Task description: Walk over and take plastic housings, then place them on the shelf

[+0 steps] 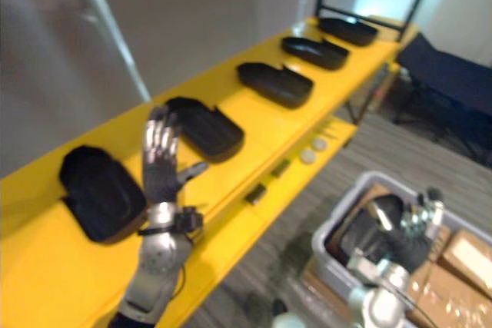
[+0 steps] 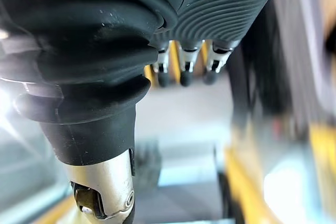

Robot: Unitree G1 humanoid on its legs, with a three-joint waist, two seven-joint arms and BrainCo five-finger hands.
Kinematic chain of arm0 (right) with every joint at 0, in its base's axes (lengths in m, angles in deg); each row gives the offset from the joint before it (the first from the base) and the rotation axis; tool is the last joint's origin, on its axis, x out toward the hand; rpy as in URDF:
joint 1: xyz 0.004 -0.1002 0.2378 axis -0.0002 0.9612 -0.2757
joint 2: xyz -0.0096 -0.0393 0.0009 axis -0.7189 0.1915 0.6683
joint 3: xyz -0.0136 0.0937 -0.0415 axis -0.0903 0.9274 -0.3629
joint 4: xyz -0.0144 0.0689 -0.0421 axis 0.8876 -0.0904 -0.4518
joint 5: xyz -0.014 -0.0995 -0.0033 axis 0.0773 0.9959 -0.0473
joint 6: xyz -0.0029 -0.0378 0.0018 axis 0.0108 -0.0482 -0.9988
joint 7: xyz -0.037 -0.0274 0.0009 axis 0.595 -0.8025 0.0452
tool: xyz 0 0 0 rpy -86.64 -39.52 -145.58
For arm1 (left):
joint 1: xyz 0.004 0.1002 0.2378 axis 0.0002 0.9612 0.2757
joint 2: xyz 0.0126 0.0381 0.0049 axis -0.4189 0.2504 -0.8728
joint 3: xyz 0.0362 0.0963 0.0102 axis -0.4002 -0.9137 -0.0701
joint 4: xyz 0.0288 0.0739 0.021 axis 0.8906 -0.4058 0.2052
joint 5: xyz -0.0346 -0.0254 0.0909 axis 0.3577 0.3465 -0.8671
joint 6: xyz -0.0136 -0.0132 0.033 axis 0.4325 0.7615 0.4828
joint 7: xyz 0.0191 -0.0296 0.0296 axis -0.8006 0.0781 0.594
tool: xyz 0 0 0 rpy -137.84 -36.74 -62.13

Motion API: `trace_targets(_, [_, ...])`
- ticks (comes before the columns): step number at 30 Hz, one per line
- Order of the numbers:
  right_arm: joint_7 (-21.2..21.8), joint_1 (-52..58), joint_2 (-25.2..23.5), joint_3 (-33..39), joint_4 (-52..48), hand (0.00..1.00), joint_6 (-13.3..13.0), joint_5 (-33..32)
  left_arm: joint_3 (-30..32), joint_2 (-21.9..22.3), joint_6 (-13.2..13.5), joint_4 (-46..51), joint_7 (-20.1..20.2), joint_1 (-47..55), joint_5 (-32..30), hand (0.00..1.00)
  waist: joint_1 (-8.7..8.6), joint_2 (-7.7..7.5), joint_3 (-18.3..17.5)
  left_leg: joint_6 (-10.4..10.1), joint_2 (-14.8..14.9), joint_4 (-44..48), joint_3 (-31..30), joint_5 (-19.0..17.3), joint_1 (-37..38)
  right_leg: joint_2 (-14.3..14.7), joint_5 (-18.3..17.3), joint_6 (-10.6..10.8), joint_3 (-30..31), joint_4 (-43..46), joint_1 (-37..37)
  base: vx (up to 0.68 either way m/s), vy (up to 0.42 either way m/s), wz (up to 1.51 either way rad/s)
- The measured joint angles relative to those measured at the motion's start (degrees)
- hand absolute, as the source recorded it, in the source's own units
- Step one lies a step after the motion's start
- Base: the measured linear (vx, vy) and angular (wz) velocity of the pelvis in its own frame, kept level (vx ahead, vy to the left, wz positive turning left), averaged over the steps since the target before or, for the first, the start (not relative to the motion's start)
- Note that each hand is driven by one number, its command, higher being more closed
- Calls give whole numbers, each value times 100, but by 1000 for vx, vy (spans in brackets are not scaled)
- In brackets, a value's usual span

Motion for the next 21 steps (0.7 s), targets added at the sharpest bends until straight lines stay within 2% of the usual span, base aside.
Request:
trace_targets(3, [219,271,-16,96,-47,0,-107,-386,-199,14,-157,-131,-5,-166,-56,0,-153,34,14,-16,53,63,207,-57,92,88,0,0,210,1,7,-1,-24,-48])
trace_targets(4, [425,295,-23,75,-48,0,-200,-543,-253,39,-235,-135,-11,-167,-57,0,-186,23,21,34,125,307,146,-153,66,112,0,0,270,9,-3,3,-90,-37])
trace_targets(5, [650,259,-19,1,-44,0,-273,-570,-250,74,-335,-134,-55,-141,-69,0,-140,-2,34,218,174,742,-222,-270,-63,134,-1,0,399,52,-30,-18,-127,-62])
trace_targets(6, [882,139,42,-161,-44,0,-355,-558,-215,111,-454,-128,-146,-111,-108,0,6,19,33,482,226,1268,-905,-430,-321,167,-2,2,604,137,-129,-29,-93,-70])
trace_targets(8, [1122,-185,284,-444,-15,0,-400,-532,-125,134,-556,-78,-254,-14,-111,0,219,108,55,690,215,1840,-1889,-668,-691,215,-7,6,901,210,-319,-59,17,-91])
trace_targets(9, [1268,-536,518,-647,43,0,-400,-534,-95,148,-617,-66,-293,114,-115,0,337,257,65,625,176,2052,-2574,-817,-849,303,12,34,1083,234,-432,-54,103,-83])
trace_targets(11, [1416,-1025,701,-864,250,0,-397,-542,-74,128,-637,-63,-289,422,-176,0,423,362,31,556,95,2095,-3058,-908,-935,319,35,62,1172,297,-554,-61,125,-32])
trace_targets(13, [1463,-1325,728,-963,382,0,-396,-592,69,124,-606,22,-285,665,-306,0,488,359,33,519,9,2004,-3179,-1005,-1033,296,63,106,1106,375,-690,-80,93,21])
trace_targets(14, [1480,-1475,724,-996,463,0,-385,-613,153,91,-570,137,-277,697,-313,0,582,361,53,437,-25,1917,-3290,-1074,-1089,263,71,120,1006,438,-783,-98,57,40])
trace_targets(15, [1479,-1511,725,-1025,480,0,-383,-631,186,66,-545,201,-262,692,-319,0,613,342,65,442,-40,1892,-3371,-1130,-1148,247,73,125,944,477,-830,-146,89,65])
trace_targets(16, [1381,-1572,713,-1095,513,0,-322,-652,249,-3,-389,275,-231,695,-327,0,659,284,103,388,-85,1869,-3571,-1200,-1209,197,57,153,798,585,-886,-134,74,64])
trace_targets(18, [1113,-1557,558,-1364,604,0,-169,-692,292,-77,-196,424,-163,738,-313,0,813,108,204,412,-250,1971,-3760,-1218,-1217,52,20,203,673,839,-891,-154,74,48])
trace_targets(21, [909,-1241,229,-1552,634,0,-146,-700,227,-62,-76,621,104,884,-252,0,942,48,242,548,-293,2448,-3565,-1431,-1228,16,36,223,659,1128,-907,-188,108,-19])
